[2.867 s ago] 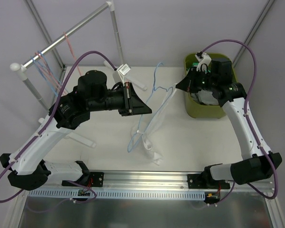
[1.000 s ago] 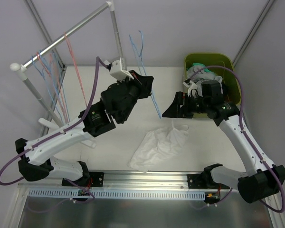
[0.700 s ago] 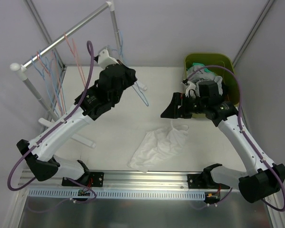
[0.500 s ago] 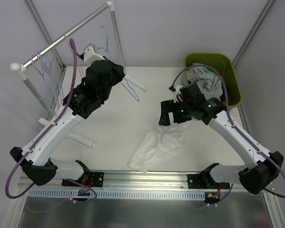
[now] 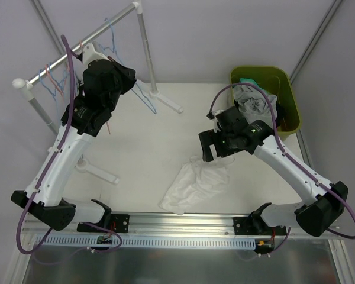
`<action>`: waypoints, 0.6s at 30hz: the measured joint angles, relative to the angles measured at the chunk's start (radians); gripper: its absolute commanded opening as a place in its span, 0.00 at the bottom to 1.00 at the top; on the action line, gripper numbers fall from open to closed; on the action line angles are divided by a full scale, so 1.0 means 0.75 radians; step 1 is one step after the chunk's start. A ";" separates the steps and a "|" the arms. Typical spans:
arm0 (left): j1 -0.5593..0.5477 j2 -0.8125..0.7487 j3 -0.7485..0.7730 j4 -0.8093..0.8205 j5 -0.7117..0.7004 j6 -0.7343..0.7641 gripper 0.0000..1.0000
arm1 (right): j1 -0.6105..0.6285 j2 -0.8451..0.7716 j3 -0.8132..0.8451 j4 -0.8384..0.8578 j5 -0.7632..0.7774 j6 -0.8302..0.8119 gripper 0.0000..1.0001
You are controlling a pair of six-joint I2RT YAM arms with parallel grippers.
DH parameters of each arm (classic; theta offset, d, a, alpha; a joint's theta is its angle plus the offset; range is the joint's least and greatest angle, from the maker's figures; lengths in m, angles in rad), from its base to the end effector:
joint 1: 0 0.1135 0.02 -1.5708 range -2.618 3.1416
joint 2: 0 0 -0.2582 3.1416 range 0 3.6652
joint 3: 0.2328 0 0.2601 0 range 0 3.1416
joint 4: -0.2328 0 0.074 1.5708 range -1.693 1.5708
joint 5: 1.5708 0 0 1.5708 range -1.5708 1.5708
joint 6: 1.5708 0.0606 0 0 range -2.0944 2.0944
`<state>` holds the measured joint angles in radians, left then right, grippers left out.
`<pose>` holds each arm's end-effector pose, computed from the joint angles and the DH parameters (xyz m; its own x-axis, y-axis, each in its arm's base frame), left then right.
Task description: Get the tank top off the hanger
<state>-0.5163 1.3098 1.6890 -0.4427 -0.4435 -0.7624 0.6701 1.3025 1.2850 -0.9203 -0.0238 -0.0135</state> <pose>0.2692 -0.1229 0.5042 -0.0907 -0.6659 -0.7405 0.0150 0.7426 -0.6696 0.2227 0.1783 0.3095 -0.6233 -0.5111 -0.5918 -0.6404 0.7680 0.0112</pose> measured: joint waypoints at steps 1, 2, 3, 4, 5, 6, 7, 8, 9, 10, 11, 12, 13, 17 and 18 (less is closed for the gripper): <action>0.037 0.005 0.003 -0.005 0.019 0.001 0.00 | 0.000 0.000 0.000 0.002 -0.011 -0.001 0.99; 0.065 0.009 0.004 -0.009 0.026 0.002 0.00 | 0.000 0.000 0.000 0.006 -0.021 -0.004 0.99; 0.091 0.013 0.004 -0.016 0.030 0.002 0.00 | 0.000 0.000 0.000 0.009 -0.030 -0.005 1.00; 0.116 0.017 0.004 -0.020 0.034 0.003 0.00 | 0.000 0.000 -0.001 0.014 -0.041 -0.006 1.00; 0.133 0.021 0.004 -0.024 0.036 0.005 0.00 | 0.000 0.000 -0.001 0.017 -0.051 -0.007 0.99; 0.151 0.024 0.004 -0.028 0.039 0.005 0.00 | 0.000 0.000 -0.002 0.022 -0.063 -0.008 0.99; 0.164 0.026 0.004 -0.030 0.045 0.005 0.00 | 0.000 -0.001 -0.006 0.031 -0.074 -0.009 0.99; 0.179 0.026 0.004 -0.030 0.054 0.005 0.00 | 0.000 -0.001 -0.010 0.038 -0.086 -0.009 0.99; 0.189 0.026 0.002 -0.028 0.060 0.005 0.00 | 0.000 -0.001 -0.019 0.047 -0.097 -0.009 0.99; 0.199 0.026 -0.003 -0.027 0.065 0.004 0.00 | 0.000 -0.002 -0.032 0.058 -0.107 -0.009 0.99; 0.207 0.025 -0.009 -0.027 0.070 0.003 0.00 | 0.000 -0.003 -0.044 0.066 -0.120 -0.009 1.00; 0.214 0.025 -0.023 -0.021 0.080 -0.004 0.00 | 0.000 -0.003 -0.061 0.077 -0.132 -0.009 0.99; 0.220 0.025 -0.035 -0.023 0.089 -0.008 0.00 | 0.000 -0.003 -0.072 0.084 -0.140 -0.008 0.99; 0.227 0.025 -0.120 -0.012 0.103 -0.028 0.00 | 0.000 -0.003 -0.133 0.118 -0.180 -0.006 0.99; 0.227 0.022 -0.142 -0.006 0.102 -0.040 0.00 | 0.000 -0.003 -0.150 0.128 -0.195 -0.004 0.99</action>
<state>-0.3458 1.3262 1.5826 -0.4469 -0.3668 -0.7925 0.6701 1.3006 1.1725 -0.8246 -0.1703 -0.0162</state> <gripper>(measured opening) 0.022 0.993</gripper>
